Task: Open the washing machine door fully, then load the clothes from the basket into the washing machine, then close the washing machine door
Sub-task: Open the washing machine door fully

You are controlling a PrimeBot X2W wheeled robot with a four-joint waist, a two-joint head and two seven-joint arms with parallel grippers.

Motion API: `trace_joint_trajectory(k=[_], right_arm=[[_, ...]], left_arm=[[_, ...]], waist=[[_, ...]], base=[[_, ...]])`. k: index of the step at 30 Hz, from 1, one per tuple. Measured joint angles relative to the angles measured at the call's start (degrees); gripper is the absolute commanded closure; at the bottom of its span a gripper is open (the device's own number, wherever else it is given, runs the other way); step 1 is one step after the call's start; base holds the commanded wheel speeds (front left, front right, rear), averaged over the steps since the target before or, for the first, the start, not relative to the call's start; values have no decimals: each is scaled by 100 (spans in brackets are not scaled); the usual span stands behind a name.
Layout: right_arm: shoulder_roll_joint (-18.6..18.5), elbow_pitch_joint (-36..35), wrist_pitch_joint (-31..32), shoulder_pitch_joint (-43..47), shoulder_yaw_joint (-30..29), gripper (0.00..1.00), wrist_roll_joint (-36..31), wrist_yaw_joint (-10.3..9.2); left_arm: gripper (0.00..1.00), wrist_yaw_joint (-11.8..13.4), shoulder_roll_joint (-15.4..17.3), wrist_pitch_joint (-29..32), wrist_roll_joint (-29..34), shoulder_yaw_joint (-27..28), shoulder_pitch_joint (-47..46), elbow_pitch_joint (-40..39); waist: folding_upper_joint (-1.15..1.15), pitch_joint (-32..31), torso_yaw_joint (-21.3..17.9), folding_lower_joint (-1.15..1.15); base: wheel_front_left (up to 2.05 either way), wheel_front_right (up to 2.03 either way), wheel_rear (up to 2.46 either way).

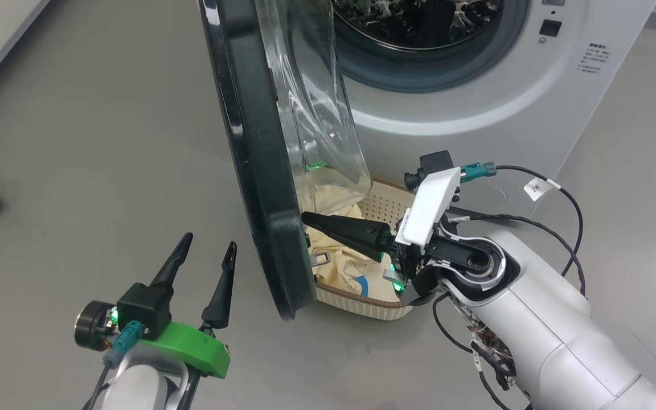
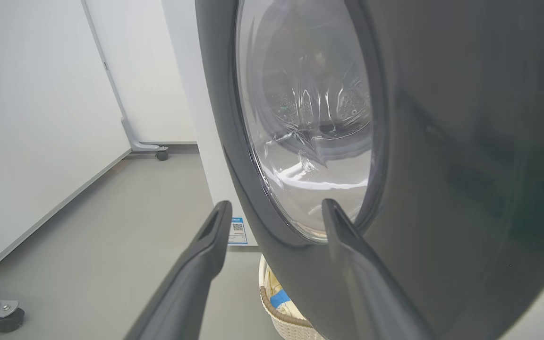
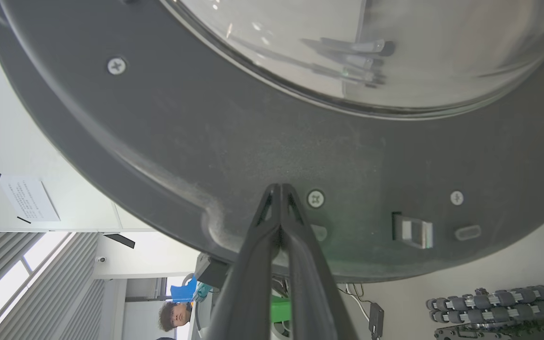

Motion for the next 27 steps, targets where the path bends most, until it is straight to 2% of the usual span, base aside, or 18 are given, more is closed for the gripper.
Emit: trace_joint_trajectory(k=[9,17,22,27], right_arm=[[0,-49,-283,12,298,100,166,0],[12,-58,-475,9,463,100,257,1],[15,-33,-626,3,449,100,283,2],[36,-24,-878,3,199,100,341,12]], left_arm=[[0,27,5,0,-40,20,112,7],[0,71,13,0,-40,59,118,-22],[0,79,13,0,-40,113,119,-52],[0,83,13,0,-40,154,119,-70]], waist=[[0,-138,212,0],[0,-129,227,0],[0,-105,214,0],[0,-95,208,0]], base=[[0,0,0],[0,0,0],[0,0,0],[0,0,0]])
